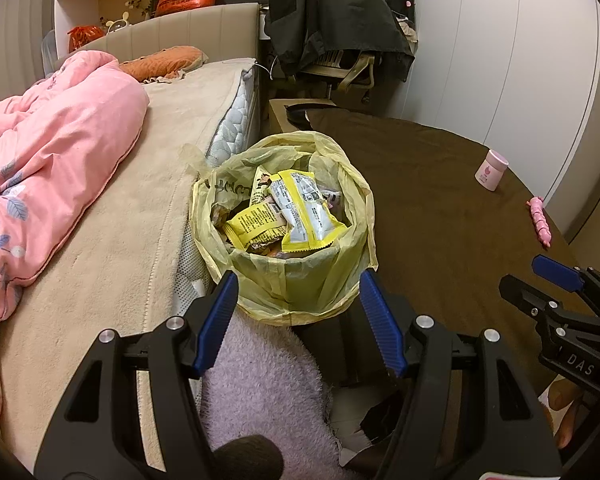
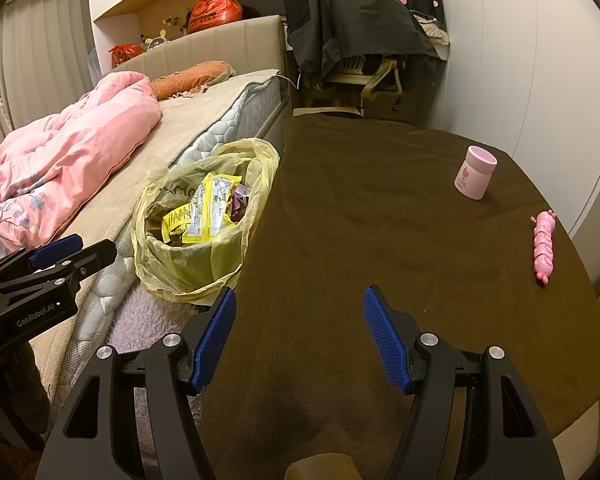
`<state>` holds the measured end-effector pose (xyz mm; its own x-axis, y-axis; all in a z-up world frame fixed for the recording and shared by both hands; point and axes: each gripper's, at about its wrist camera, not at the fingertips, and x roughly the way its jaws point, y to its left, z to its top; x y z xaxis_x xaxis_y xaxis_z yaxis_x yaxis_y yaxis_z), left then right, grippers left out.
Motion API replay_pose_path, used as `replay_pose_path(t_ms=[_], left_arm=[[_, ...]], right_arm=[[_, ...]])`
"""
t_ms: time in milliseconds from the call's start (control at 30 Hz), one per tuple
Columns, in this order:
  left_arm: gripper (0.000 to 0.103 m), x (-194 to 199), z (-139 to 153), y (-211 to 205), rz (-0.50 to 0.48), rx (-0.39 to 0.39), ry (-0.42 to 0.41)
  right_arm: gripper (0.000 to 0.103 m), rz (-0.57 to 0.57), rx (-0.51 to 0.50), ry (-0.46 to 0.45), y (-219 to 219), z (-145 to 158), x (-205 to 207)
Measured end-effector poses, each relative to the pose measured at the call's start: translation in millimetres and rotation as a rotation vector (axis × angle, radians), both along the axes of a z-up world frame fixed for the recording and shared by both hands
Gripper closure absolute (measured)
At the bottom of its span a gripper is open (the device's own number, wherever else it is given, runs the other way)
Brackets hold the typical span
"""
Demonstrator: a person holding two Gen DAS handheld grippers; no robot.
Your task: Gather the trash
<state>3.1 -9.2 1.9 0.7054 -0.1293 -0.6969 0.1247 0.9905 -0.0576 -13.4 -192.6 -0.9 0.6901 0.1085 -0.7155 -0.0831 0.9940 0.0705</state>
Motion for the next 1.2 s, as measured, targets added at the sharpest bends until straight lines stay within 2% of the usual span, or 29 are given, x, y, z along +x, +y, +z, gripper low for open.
replay_pose_path(t_ms=[1200], left_arm=[[0.043,-2.3,-0.8,1.7,-0.002,-0.002,0.005]], right_arm=[[0.041,-0.001,0.003,-0.004,0.6,0.5,-0.4]])
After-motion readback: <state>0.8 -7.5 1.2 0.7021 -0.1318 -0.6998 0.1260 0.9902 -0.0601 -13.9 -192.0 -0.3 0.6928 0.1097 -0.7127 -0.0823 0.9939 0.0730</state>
